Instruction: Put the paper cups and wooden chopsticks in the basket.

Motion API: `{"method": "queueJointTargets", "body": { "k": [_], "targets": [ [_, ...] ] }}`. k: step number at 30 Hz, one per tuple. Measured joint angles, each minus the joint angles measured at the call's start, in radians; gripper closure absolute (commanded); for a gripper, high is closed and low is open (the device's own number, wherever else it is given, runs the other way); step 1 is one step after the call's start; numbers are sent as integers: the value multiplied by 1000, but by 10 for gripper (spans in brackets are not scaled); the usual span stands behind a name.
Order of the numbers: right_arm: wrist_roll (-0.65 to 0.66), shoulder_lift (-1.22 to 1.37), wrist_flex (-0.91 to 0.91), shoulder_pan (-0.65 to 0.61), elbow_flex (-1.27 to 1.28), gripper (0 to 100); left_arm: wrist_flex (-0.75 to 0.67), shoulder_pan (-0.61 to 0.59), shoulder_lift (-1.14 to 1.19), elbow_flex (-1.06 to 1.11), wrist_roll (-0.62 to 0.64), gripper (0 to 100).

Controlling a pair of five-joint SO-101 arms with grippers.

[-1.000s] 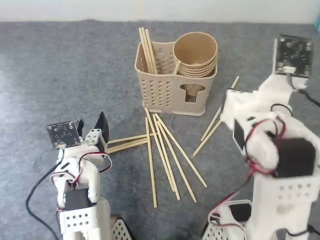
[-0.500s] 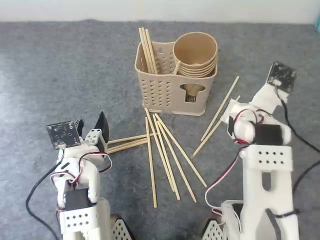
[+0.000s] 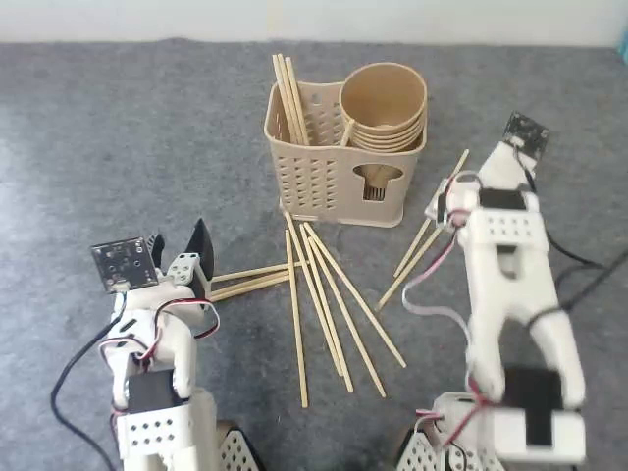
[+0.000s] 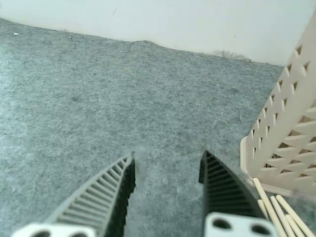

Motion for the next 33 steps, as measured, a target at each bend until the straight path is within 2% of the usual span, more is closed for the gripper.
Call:
{"method": "queueJointTargets", "body": {
  "k": [7, 12, 30, 33],
  "targets": [
    [0, 305, -5, 9, -259, 983, 0, 0, 0, 0, 0, 797],
    [0, 482, -5, 11, -436, 876, 0, 0, 0, 0, 0, 797],
    [0, 802, -5, 15, -789, 894, 0, 0, 0, 0, 0, 797],
    [-2, 855, 18, 32, -861, 945, 0, 0, 0, 0, 0, 797]
  ]
}}
